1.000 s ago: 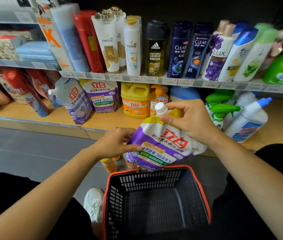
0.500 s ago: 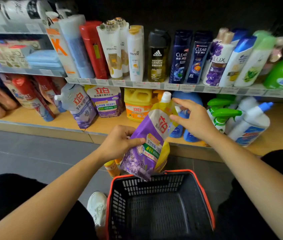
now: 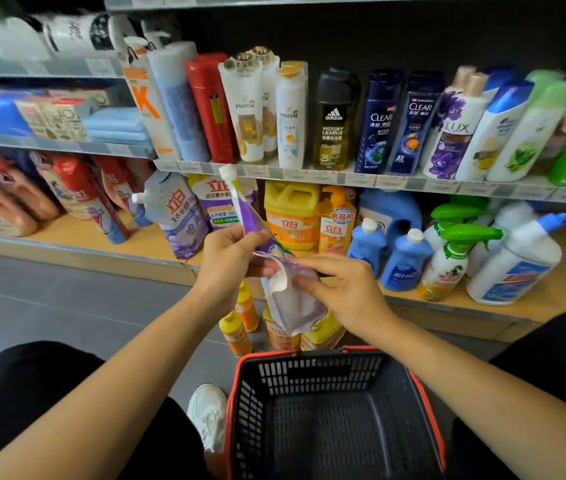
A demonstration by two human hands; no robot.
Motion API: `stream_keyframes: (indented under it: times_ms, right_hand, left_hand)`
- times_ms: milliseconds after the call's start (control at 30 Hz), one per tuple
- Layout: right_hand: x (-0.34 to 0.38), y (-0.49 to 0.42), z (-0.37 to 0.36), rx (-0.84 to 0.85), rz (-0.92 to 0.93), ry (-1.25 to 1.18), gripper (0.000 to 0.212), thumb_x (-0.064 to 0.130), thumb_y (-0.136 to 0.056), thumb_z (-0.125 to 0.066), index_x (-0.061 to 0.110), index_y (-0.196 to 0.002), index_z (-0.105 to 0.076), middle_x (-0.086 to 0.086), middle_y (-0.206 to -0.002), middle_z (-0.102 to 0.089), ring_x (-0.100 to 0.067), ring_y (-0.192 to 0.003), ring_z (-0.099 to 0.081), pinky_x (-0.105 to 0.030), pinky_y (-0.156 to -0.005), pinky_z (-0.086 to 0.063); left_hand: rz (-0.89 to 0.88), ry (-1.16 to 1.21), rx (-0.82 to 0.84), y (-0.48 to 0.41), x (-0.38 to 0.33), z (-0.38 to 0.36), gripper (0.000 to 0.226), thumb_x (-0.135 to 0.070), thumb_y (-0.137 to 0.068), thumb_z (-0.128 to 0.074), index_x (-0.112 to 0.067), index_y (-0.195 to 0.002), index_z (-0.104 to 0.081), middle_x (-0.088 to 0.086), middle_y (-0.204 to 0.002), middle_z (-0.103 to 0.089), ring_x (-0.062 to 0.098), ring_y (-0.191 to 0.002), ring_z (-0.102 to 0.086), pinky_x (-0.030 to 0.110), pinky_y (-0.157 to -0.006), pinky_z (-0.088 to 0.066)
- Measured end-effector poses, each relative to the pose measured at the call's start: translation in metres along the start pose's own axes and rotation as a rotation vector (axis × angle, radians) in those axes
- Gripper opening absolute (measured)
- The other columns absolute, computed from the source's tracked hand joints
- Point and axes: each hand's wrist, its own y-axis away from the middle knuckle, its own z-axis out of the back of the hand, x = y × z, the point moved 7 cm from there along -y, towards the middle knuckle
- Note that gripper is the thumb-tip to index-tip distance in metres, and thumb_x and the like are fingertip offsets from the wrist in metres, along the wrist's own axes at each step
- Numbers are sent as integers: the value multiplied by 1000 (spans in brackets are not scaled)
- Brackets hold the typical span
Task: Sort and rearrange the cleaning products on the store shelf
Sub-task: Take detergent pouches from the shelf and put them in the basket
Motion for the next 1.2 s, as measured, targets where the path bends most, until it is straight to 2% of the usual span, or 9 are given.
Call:
stream_keyframes:
  times_ms: [100, 267, 367, 467, 567, 933, 1000, 1100, 1200]
  right_hand:
    - [-1, -11, 6, -22, -81, -159, 27, 8, -89, -70, 31, -104, -73, 24, -88, -74, 8, -85, -65, -16, -76, -50]
    - [-2, -25, 17, -10, -98, -183, 32, -3, -90, -66, 11, -118, -64, 34, -82, -70, 18, -82, -61, -5, -74, -45]
    - [-5, -23, 17, 103, -132, -177, 29, -3, -90, -66, 7, -117, -66, 30, -87, -71, 15, -85, -61, -8, -77, -46]
    - [0, -20, 14, 192, -124, -171, 24, 4, -90, -68, 15, -112, -72, 4, -97, -78, -4, -90, -65, -28, -81, -53]
    - [2, -18, 11, 233, -129, -184, 21, 8, -91, -69, 24, -103, -75, -20, -89, -73, -14, -81, -58, -34, -73, -45]
    - [-2, -24, 12, 233, -196, -182, 15, 11, -91, -69, 11, -105, -77, -28, -96, -71, -16, -85, -57, -36, -79, -46]
    - [-3, -30, 17, 260, -202, -122, 14, 15, -91, -71, 4, -97, -77, -22, -87, -72, -13, -81, -56, -34, -77, -45]
    - [-12, -36, 41, 262, -236, -67, 7, 20, -83, -79, 24, -87, -77, 4, -83, -77, -1, -76, -67, -23, -77, -57]
    - [-28, -29, 66, 299, -347, -52, 10, 33, -76, -80, 28, -84, -77, 1, -81, -77, -5, -71, -69, -31, -68, -61]
  left_hand:
    - [3, -16, 21, -4, -2, 3, 34, -16, -97, -64, -12, -66, -77, 20, -72, -74, 27, -55, -71, 26, -50, -56]
    - [-50, -236, 15, -5, -1, 11, 43, -37, -95, -67, -7, -64, -74, 16, -68, -73, 24, -58, -70, 30, -54, -55]
    - [-223, -291, 102, -2, -17, 13, 29, -38, -80, -75, -9, -83, -73, 9, -81, -74, 17, -76, -69, 34, -72, -53]
    - [-346, -323, 448, 9, -25, -9, 34, -28, -86, -73, -13, -116, -71, 2, -117, -73, 19, -115, -66, 36, -101, -50]
    - [-364, -293, 571, 16, -26, -20, 14, -15, -92, -68, -10, -103, -75, 7, -104, -76, 23, -101, -71, 34, -90, -56]
    - [-422, -221, 495, 10, -35, -20, 8, -23, -81, -83, -19, -88, -81, 5, -91, -79, 21, -87, -75, 30, -79, -59]
    - [-427, -200, 429, 9, -37, -20, 6, -24, -79, -83, -25, -85, -82, 2, -85, -79, 15, -81, -74, 26, -75, -58]
    - [-442, -173, 323, 5, -42, -15, 7, -22, -78, -80, -27, -83, -83, 2, -82, -79, 14, -79, -73, 26, -74, -58]
    - [-450, -110, 184, 1, -49, -5, 9, -23, -76, -79, -29, -82, -83, -1, -84, -79, 14, -81, -73, 29, -78, -59]
